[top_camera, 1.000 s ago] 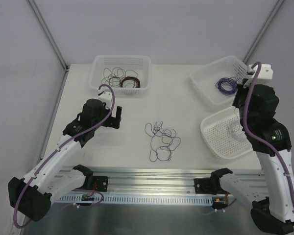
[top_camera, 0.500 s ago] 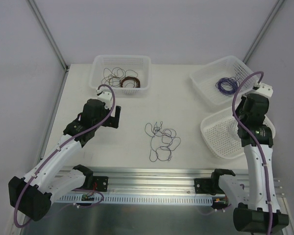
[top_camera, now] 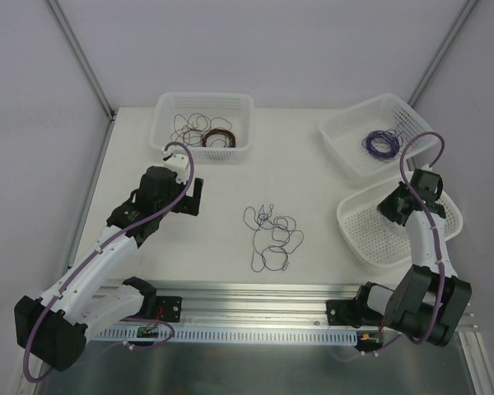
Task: Untangle the cables
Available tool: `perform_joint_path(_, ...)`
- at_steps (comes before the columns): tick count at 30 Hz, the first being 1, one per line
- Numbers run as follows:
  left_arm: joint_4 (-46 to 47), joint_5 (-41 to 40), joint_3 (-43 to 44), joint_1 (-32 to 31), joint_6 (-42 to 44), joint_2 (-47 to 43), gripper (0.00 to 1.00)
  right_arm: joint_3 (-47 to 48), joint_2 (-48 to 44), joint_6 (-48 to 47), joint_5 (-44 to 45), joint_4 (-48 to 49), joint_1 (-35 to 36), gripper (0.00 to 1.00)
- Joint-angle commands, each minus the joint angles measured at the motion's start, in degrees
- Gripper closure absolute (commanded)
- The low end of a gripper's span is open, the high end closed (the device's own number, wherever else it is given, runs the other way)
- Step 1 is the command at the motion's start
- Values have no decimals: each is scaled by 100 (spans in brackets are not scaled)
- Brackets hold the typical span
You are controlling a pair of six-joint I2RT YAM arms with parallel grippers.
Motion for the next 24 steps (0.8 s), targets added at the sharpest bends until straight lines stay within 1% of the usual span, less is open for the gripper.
perform_joint_path(1,158,-66,-32,34,90,43,1,1,270,351,-443,196,-48,96)
perform_joint_path(2,150,-66,-32,34,99,60,1,1,358,351,-417,152,-49,91)
perform_joint_path(3,158,-66,-32,34,90,52,1,36,367,360,-417,116,-49,79)
perform_joint_path(5,141,-66,-32,34,90,78,1,62,272,325,-312,-24,-49,65)
perform_joint_path(6,150,-57,-32,34,90,78,1,123,219,316,-250,-103,-40,51)
perform_joint_path(8,150,-39,-15,34,81,113,1,229,17,203,-162,-349,-31,39)
perform_joint_path(9,141,-30,-15,34,81,113,1,290,-54,158,-162,-428,-22,26)
perform_joint_path(10,150,-4,-6,34,81,131,1,430,-124,97,-136,-586,65,22)
perform_joint_path(12,141,13,-6,43,73,131,1,615,-317,-140,22,-744,214,15)
perform_joint_path(16,141,5,-6,34,73,157,1,1081,-502,-500,190,-1140,873,12)
perform_joint_path(17,150,5,-6,34,64,175,1,1247,-520,-571,207,-1176,1240,11)
perform_joint_path(19,150,5,-6,43,64,175,1,1371,-555,-817,190,-1185,1689,11)
perform_joint_path(20,150,5,-6,34,64,175,1,1424,-555,-896,59,-1176,2135,12)
perform_joint_path(24,141,-21,-6,34,81,184,1,1495,-389,-1178,-399,-1114,3123,13)
